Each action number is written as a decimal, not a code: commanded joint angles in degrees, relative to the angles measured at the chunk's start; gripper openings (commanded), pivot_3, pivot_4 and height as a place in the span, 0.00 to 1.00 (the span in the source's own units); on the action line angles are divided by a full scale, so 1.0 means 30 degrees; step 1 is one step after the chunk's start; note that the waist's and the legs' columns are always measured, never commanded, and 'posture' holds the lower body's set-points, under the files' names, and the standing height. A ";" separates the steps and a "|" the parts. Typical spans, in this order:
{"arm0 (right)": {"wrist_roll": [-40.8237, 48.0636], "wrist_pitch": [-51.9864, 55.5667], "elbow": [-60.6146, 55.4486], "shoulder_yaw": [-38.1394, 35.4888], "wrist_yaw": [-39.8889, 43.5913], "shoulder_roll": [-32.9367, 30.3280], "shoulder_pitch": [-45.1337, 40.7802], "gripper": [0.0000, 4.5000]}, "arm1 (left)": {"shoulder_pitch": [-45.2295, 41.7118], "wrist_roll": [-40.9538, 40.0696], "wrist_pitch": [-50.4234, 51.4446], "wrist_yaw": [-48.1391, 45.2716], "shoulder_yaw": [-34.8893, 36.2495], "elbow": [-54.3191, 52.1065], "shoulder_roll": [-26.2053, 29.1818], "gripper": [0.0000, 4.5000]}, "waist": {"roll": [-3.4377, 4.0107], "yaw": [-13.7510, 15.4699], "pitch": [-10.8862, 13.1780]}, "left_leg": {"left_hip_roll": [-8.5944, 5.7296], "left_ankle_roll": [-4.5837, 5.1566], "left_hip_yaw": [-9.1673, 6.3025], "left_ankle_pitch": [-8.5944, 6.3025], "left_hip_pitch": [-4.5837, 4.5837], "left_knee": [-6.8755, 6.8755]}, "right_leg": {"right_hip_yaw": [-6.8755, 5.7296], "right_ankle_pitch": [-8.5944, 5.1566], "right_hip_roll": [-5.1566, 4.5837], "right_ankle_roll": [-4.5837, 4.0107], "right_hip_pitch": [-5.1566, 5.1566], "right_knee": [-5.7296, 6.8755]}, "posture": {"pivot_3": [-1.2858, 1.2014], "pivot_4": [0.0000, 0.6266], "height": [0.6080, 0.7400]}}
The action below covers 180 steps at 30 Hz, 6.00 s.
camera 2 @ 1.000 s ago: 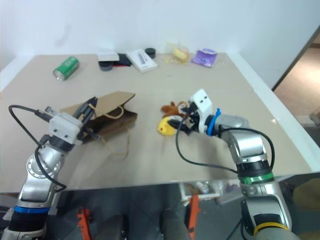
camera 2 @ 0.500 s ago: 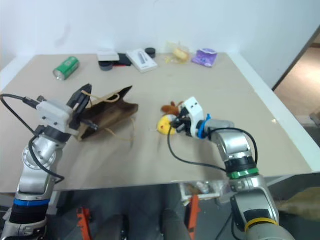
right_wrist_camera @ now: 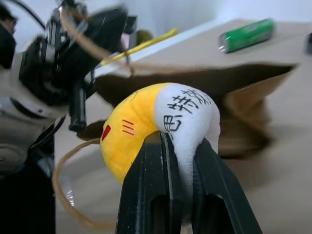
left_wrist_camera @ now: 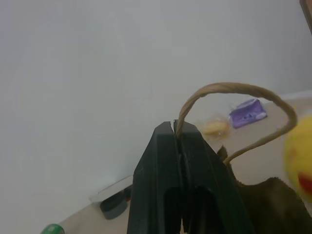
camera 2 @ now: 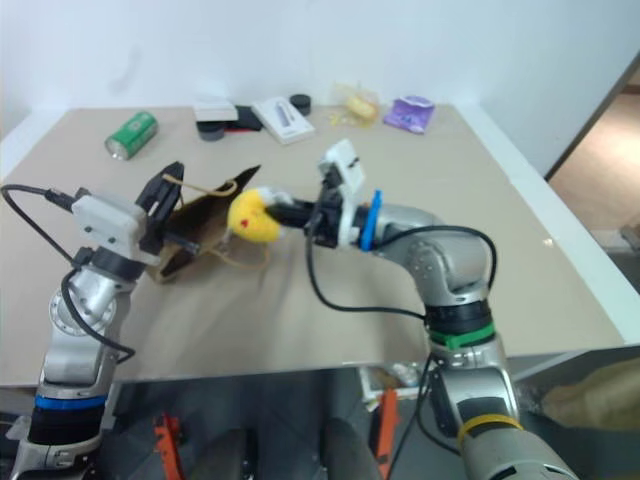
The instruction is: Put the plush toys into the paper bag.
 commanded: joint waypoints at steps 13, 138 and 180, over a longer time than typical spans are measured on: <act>-0.3115 -0.1352 0.5164 0.1124 -0.4839 0.5339 -0.2279 0.01 | 0.0079 0.0038 0.0758 0.0510 -0.0289 -0.1936 -0.0734 0.00 | -0.0002 -0.0012 -0.0001 | 0.0010 -0.0001 -0.0014 -0.0001 -0.0009 -0.0004 | -0.0018 0.0020 0.0010 0.0020 -0.0011 0.0000 | 0.52 0.24 1.00; -2.1942 -3.4324 0.8459 0.6632 -0.6198 -0.3571 0.1490 0.97 | -0.2615 -0.3097 0.4207 0.1936 0.2131 0.0121 -0.1388 0.00 | -0.0010 -0.0016 0.0016 | -0.0016 -0.0015 -0.0184 -0.0022 -0.0046 0.0007 | -0.0121 -0.0012 0.0021 0.0057 0.0009 -0.0002 | 0.52 0.24 1.00; -1.1749 -2.6276 0.6374 0.2758 -0.0236 -0.2559 -0.1705 0.65 | -0.1845 -0.9106 1.1480 -0.0184 0.3396 -0.0833 -0.0158 0.64 | -0.0013 0.0036 0.0022 | -0.0011 -0.0065 -0.0196 0.0016 0.0035 0.0009 | -0.0129 0.0002 0.0017 0.0025 0.0110 -0.0001 | 0.52 0.24 1.00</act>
